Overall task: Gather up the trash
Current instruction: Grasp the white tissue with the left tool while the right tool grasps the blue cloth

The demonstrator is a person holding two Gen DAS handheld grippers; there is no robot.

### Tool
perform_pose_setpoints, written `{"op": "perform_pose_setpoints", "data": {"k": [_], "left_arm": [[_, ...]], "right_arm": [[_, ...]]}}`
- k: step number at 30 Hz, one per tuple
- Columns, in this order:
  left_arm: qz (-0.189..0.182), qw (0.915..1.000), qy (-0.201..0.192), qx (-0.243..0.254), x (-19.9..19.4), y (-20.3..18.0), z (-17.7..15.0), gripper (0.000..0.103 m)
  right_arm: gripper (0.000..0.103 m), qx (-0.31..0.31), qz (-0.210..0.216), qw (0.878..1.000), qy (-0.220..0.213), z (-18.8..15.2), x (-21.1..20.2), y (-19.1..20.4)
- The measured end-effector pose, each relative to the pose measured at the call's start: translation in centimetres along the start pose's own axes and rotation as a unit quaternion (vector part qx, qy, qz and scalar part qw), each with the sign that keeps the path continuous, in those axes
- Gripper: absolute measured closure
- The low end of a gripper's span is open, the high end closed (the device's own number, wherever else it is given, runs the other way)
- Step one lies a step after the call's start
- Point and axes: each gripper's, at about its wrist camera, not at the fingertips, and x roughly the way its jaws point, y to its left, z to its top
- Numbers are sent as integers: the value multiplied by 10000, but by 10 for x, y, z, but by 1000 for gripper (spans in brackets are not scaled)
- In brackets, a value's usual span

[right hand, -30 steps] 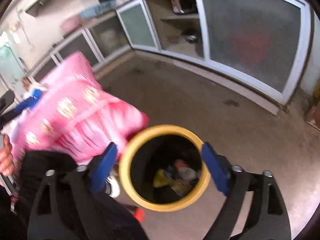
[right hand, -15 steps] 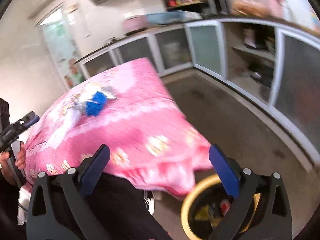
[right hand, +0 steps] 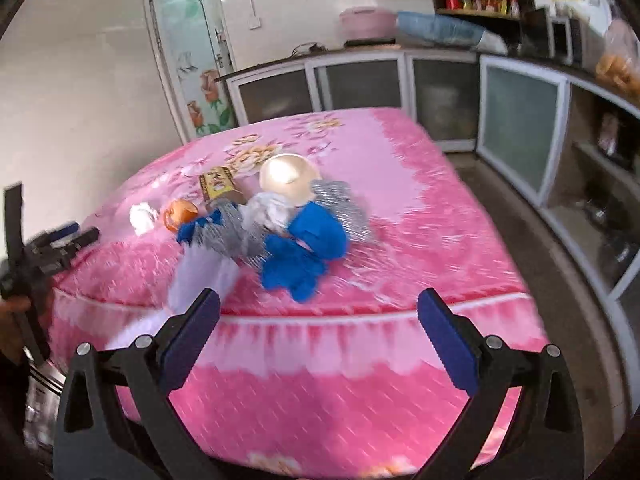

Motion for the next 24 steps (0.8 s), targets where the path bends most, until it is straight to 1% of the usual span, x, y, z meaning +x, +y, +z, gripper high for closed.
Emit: {"op": "perform_pose_setpoints", "data": {"k": [4,7,10,13,16,18,20,24], "left_arm": [[39,9999,156,-63,21,5,0,8],[57,9997,199,-95,33,7,8,8],[42,9997,225,-104,43,9,17,8],[176,9990,390,-124,60,14,23,8],[264,9976,582,-276,78,24,25,8],[192,9965,724,-382,90,29,25,8],[130,9939,963,-518,105,33,24,8],[-146,9889,1249,-786,127,35,26,8]], "right_arm": [[10,-250,29,9996,139,5,18,9],[14,-356,68,9987,355,9,36,11],[15,-425,8,9981,455,9,46,11],[15,-421,-12,9975,565,9,58,9],[15,-398,15,9974,606,9,65,8],[15,-390,14,9972,642,10,70,7],[15,-379,40,9968,704,10,75,7],[17,-409,74,9959,804,11,84,9]]}}
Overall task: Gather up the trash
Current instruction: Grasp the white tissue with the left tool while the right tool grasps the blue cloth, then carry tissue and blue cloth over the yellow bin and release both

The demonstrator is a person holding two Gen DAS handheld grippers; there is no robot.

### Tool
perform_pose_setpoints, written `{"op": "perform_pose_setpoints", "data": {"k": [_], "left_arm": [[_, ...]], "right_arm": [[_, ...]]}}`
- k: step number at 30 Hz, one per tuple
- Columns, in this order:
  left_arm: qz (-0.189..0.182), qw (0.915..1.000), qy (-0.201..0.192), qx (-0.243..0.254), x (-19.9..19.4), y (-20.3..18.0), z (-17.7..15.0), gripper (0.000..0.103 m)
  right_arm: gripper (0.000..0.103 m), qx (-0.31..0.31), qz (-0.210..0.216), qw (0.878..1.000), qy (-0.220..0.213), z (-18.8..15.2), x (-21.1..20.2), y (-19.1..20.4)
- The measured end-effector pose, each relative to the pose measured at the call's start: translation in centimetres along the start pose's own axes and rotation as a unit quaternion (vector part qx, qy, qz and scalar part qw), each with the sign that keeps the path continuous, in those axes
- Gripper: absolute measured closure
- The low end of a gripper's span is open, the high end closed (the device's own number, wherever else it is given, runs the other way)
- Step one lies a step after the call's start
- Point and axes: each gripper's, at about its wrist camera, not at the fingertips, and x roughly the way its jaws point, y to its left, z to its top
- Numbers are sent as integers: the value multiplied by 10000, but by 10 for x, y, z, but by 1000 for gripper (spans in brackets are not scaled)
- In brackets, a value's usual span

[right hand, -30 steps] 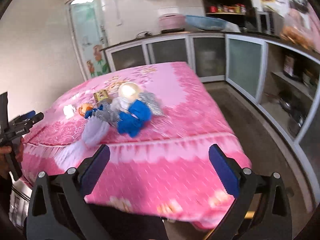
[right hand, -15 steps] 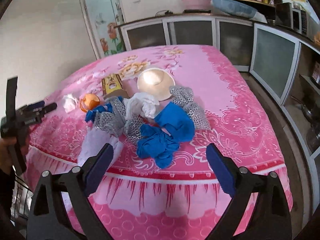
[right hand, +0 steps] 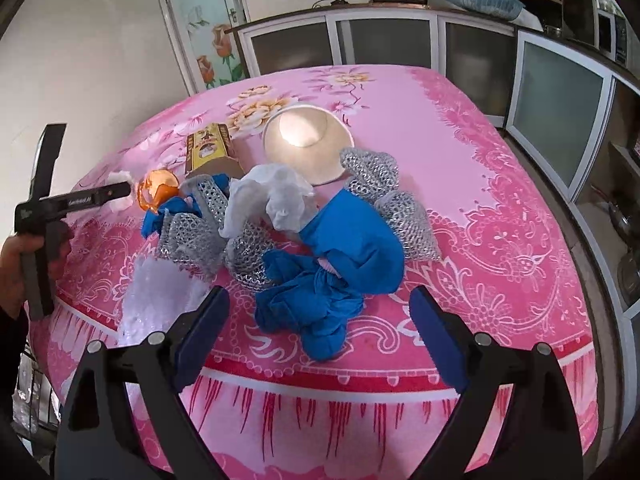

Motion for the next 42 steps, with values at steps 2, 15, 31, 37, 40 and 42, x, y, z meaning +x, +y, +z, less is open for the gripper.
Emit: {"op": "perform_pose_setpoints", "data": {"k": [2,15,31,37,40,42], "left_arm": [[-27,9999,101,-41,9,-1,3,8],[-158,9997,51,-195,12,5,10,70],[-887,9944,-564,-87,-65,4,-9,72],[-1151,9903,-767,141,-101,-13,-27,72],[-1350,9866,-851,353,-118,-31,-40,72],[-1460,9841,-877,499,-127,-44,-48,72]], "right_arm": [[21,-16,33,10000,93,1,5,1],[88,153,-147,9995,245,1,8,-6],[92,-32,-142,9990,-422,-8,-72,5],[92,78,-180,9980,-597,-24,-103,2],[92,149,-214,9974,-669,-35,-118,-3],[92,224,-283,9966,-736,-45,-133,-8]]}}
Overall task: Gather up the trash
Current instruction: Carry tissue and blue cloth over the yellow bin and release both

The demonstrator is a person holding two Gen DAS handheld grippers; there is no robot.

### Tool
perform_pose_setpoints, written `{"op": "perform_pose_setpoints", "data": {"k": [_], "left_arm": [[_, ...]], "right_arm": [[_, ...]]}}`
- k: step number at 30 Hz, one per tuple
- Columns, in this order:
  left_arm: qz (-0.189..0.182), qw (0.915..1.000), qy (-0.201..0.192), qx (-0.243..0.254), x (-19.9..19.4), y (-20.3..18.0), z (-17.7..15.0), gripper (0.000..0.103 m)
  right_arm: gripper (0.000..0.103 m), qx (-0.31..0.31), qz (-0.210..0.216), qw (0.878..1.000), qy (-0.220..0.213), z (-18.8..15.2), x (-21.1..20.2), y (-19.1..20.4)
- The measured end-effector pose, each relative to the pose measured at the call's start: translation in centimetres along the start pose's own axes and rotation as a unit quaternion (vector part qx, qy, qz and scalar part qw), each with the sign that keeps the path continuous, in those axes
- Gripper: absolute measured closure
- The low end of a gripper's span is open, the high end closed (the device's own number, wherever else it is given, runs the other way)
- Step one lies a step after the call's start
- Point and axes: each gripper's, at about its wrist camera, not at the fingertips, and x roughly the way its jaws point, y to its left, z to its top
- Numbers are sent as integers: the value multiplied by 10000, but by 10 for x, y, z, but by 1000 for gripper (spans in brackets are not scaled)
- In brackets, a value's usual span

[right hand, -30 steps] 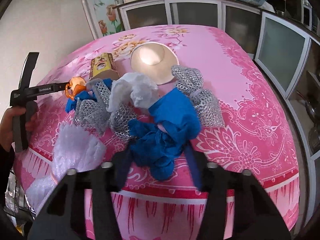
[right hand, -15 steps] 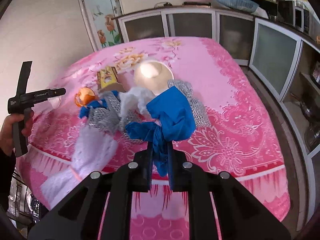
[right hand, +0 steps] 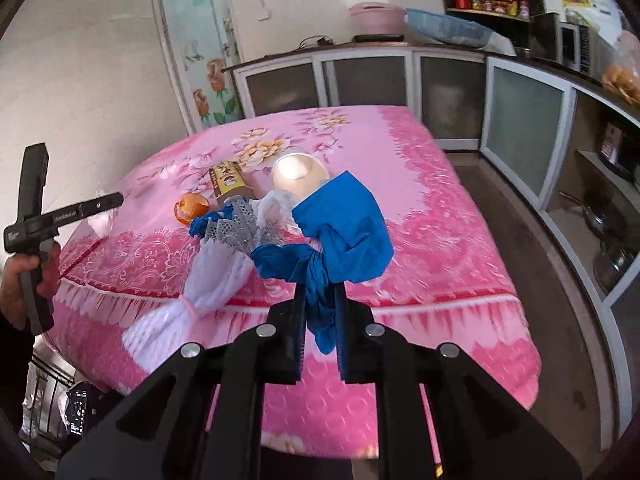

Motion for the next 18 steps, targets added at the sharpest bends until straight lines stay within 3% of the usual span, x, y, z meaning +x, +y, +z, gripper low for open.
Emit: {"op": "perform_pose_setpoints", "data": {"k": [7,10,16,18], "left_arm": [[-805,9942,55,710,-12,-88,-24,72],[-1333,9854,103,1050,-14,-137,-36,72],[-2301,9561,333,1785,-4,-240,-66,72],[-2607,9426,524,2017,5,-277,-80,72]], "right_arm": [[92,395,-474,9980,-128,-38,-58,-38],[92,592,-813,9949,-122,-62,-87,-59],[92,1034,-1419,9845,-2,-111,-137,-101],[92,1253,-1598,9791,64,-131,-151,-117]]}}
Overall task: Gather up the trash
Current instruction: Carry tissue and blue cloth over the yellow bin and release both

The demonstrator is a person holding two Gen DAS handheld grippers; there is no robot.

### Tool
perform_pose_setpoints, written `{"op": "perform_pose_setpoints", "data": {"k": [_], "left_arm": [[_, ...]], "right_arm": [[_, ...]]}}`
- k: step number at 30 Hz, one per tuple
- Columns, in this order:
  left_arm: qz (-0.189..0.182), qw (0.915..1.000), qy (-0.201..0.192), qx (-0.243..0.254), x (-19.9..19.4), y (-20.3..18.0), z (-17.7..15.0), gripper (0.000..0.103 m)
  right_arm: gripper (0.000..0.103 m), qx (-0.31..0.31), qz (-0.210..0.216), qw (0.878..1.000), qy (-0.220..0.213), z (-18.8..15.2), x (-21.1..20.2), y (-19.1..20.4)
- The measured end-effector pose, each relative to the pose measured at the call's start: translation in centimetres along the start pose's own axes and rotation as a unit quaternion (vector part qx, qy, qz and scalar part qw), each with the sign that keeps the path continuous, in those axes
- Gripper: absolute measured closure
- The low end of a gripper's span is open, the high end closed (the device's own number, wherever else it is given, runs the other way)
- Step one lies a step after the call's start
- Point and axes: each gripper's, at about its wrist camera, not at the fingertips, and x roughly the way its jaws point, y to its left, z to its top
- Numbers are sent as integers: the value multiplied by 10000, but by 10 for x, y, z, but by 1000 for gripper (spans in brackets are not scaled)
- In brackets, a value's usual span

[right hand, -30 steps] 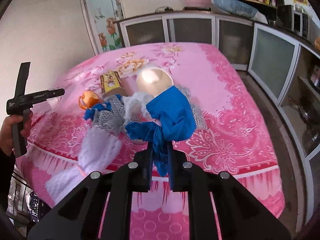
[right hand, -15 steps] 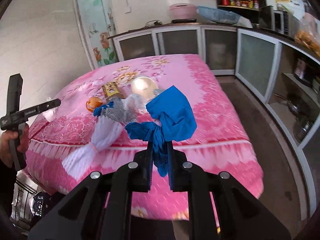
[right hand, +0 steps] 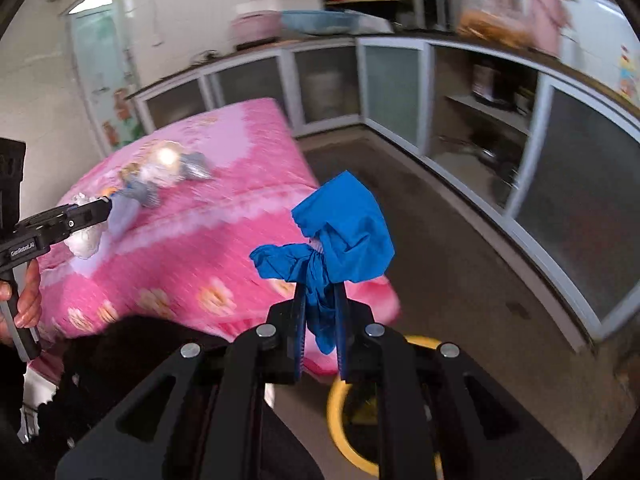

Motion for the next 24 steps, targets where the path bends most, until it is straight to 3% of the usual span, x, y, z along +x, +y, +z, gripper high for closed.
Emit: {"op": "perform_pose_setpoints", "data": {"k": [6,9,17,24], "left_arm": [[-736,9950,472,479,67,-71,-6,72],[-926,9915,651,644,92,-97,-14,72],[-1031,9838,1266,736,165,-135,-37,72],[-1042,9796,1501,835,195,-151,-44,72]], "right_arm": [[91,673,-298,9970,221,-42,-9,-56],[91,931,-428,9940,394,-61,-4,-78],[91,1231,-427,9885,764,-99,17,-101],[91,1316,-423,9854,996,-116,34,-108]]}}
